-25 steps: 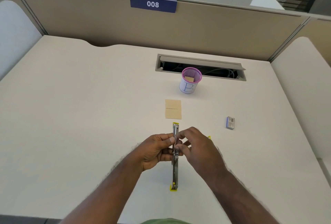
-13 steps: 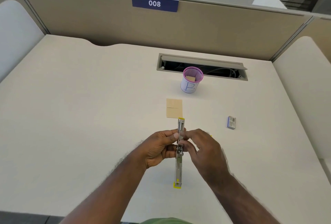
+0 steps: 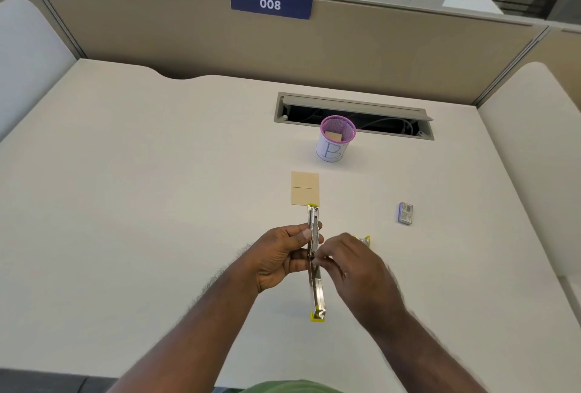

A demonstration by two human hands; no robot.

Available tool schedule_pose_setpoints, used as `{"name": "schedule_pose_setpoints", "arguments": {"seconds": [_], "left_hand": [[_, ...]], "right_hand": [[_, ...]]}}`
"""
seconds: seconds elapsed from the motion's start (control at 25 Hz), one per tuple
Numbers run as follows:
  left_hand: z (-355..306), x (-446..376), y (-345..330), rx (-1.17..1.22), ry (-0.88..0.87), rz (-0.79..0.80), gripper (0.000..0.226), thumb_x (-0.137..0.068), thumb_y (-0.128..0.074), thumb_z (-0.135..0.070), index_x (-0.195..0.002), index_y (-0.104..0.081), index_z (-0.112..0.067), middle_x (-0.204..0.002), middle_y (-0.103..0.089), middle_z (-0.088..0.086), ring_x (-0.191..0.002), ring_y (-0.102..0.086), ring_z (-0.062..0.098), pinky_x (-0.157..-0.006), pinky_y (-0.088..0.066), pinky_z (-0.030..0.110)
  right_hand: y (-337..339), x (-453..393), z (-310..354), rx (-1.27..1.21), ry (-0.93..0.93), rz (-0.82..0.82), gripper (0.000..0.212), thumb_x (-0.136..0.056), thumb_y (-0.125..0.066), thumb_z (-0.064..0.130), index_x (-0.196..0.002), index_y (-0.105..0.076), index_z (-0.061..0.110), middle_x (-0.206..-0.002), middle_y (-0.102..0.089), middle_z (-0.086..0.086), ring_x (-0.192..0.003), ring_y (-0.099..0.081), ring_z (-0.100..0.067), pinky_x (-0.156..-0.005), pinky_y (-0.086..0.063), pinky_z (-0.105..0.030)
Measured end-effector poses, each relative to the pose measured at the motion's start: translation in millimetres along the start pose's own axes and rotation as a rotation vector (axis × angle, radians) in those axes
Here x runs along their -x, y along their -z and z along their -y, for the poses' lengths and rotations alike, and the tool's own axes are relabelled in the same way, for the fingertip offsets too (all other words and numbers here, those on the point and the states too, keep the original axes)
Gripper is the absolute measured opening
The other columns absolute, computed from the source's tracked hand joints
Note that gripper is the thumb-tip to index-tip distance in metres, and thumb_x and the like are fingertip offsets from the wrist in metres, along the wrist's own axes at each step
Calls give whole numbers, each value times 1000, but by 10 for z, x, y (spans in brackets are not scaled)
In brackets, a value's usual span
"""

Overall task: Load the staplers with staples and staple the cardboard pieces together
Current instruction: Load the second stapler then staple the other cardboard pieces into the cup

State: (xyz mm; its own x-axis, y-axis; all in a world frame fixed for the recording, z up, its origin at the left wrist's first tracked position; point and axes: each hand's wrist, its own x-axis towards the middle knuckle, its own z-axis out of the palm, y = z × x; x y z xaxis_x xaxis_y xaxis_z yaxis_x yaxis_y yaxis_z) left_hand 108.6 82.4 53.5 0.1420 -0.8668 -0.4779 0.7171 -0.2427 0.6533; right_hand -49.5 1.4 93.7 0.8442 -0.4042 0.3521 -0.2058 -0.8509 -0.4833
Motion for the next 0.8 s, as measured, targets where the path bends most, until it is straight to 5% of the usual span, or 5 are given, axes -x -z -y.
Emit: {"name": "schedule_pose_setpoints", "arguments": {"seconds": [0.12, 0.28, 0.56, 0.8], "left_hand": [[-16, 36, 27, 2, 6, 25, 23, -96, -54, -13, -114, -67, -7, -88, -72, 3, -74, -70, 18, -63, -59, 30], [-10, 58, -3, -16, 3, 77, 34, -91, -58, -18, -122, -64, -4, -99, -71, 8, -85, -72, 24, -71, -60, 31], [-21, 46, -27, -51, -19, 110, 34, -91, -59, -21, -122, -66, -8, -102, -71, 8, -95, -71, 29, -78, -59, 33], [8, 53, -9, -95, -20, 84, 33, -94, -57, -19, -122, -65, -3, -94, -71, 8, -81, -71, 20, -76, -59, 32]], "right_hand": [[14, 59, 12, -78, -1, 20, 7, -90, -68, 25, -91, -65, 20, -87, -61, 10, -83, -60, -8, -72, -42, -11], [62, -24, 17, -286, -250, -35, 16, -96, -58, 25, -106, -64, 36, -99, -63, 19, -97, -62, -2, -75, -50, -18], [125, -214, 8, 38, -307, 49, 30, -98, -51, 38, -127, -60, 44, -94, -54, 15, -77, -55, -6, -58, -50, -27], [177, -254, 45, 289, -213, 185, 31, -98, -50, 37, -124, -66, 36, -96, -61, 9, -80, -60, -18, -59, -49, -33]]}}
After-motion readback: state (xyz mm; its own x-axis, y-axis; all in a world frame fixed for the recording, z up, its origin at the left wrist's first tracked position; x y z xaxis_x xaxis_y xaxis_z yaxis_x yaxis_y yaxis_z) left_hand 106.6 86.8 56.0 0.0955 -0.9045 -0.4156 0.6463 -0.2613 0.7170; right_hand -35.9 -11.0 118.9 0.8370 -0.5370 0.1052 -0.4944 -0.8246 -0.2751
